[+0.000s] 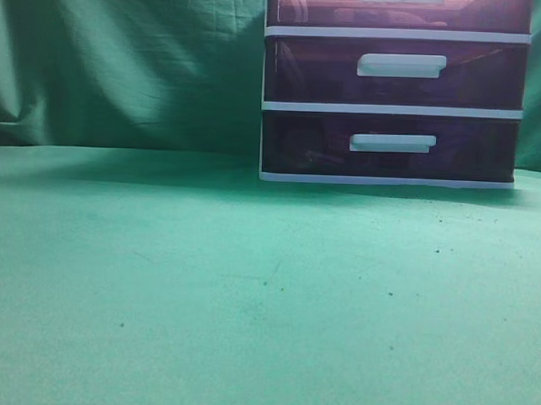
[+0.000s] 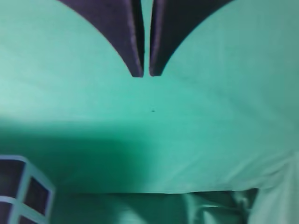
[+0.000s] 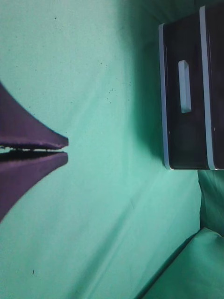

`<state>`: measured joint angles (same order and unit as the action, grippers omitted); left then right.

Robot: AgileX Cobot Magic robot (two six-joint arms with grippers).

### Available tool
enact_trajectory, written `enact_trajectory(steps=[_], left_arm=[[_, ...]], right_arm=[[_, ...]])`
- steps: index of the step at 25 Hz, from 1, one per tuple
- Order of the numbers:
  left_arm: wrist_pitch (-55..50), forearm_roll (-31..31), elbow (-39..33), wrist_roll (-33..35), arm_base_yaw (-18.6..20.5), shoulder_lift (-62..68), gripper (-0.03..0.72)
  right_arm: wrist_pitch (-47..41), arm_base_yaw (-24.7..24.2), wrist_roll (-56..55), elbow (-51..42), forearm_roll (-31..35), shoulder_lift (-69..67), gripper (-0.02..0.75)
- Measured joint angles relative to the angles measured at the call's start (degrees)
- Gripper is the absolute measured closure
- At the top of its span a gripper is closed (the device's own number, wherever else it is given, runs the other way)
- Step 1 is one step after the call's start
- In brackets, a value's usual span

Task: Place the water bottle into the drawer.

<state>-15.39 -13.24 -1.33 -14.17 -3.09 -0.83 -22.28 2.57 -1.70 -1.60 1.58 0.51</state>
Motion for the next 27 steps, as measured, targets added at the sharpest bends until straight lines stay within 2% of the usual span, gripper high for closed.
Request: enact_trajectory(steps=[4, 8, 14, 27], left_arm=[[-1.35, 0.67, 0.0, 0.22, 2.65, 0.0, 0.688], [-4.89, 1.65, 0.0, 0.38, 2.73, 0.0, 0.688], [-5.02, 3.63, 0.0, 0.38, 2.73, 0.0, 0.688], [-5.02, 3.71, 0.0, 0.38, 2.78, 0.0, 0.688]], right_arm=[[0.0, 0.0, 0.0, 0.0, 0.0, 0.0, 0.738], [0.0, 0.0, 0.0, 0.0, 0.0, 0.0, 0.738], [0.0, 0.0, -0.1, 0.0, 0.0, 0.0, 0.738], [0.0, 0.0, -0.1, 0.0, 0.0, 0.0, 0.738]])
